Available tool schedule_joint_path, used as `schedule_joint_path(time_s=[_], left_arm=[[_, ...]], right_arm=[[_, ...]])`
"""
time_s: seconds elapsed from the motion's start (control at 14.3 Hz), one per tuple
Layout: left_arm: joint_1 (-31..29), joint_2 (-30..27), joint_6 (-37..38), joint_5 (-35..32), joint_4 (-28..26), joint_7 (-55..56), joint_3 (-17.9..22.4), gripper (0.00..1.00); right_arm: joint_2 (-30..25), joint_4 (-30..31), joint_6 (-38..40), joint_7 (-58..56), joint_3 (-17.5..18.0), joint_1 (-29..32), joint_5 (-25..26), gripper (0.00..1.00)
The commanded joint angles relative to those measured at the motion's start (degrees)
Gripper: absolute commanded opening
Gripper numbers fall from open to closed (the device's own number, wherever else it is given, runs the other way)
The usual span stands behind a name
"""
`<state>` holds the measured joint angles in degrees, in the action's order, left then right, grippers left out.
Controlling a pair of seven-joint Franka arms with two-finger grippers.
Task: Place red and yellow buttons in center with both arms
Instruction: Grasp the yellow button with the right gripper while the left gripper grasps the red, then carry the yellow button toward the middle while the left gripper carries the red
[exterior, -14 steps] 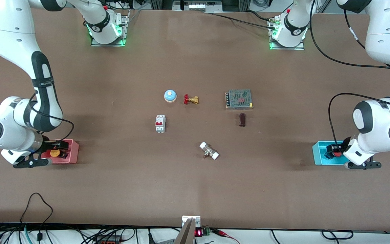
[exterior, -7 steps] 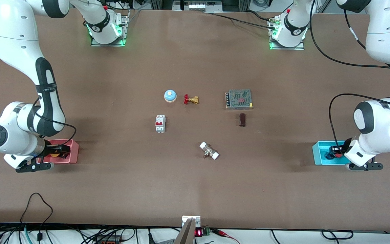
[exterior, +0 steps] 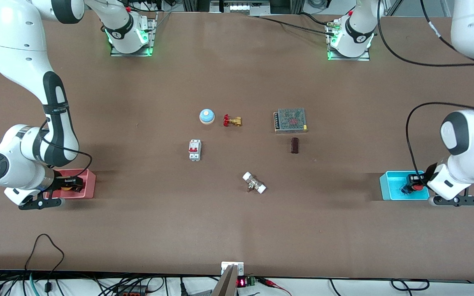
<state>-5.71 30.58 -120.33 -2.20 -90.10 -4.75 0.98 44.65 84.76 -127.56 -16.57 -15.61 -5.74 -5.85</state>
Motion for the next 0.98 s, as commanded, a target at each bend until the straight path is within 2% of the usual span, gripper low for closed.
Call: schedule_joint_path(time_s=[0.0, 0.07, 0.21, 0.35, 0.56, 0.91], left_arm=[[3.1, -3.9, 5.5, -0.9, -1.0, 4.6, -0.2, 0.26], [5.2, -4.1, 6.6, -0.9, -1.0, 7.4, -0.1, 0.26], [9.3, -4.1, 8.4, -0.9, -1.2, 14.6, -0.2, 0.26], [13.1, -3.7, 8.3, -0.6, -1.7, 21.3, -0.5, 0.26], [17.3, -2.3, 7.6, 0.2, -2.0, 27.7, -0.7, 0.27], [22.0, 0.7, -3.5, 2.7, -6.4, 36.0, -1.3, 0.28]], right_arm=[[0.6, -1.4, 0.7, -1.5, 0.4, 0.6, -1.4, 0.55], [0.5, -1.4, 0.8, -1.8, 0.4, 0.6, -1.4, 0.41], [0.1, -1.4, 1.0, -1.8, 0.4, 0.5, -1.4, 0.27], [-0.2, -1.4, 2.0, -1.8, 0.4, 0.5, -1.3, 0.20], [-1.1, -2.6, 5.5, -2.1, 0.3, 0.4, -1.1, 0.19], [-8.2, -7.4, 20.2, -2.9, 0.1, -0.5, -0.6, 0.20]])
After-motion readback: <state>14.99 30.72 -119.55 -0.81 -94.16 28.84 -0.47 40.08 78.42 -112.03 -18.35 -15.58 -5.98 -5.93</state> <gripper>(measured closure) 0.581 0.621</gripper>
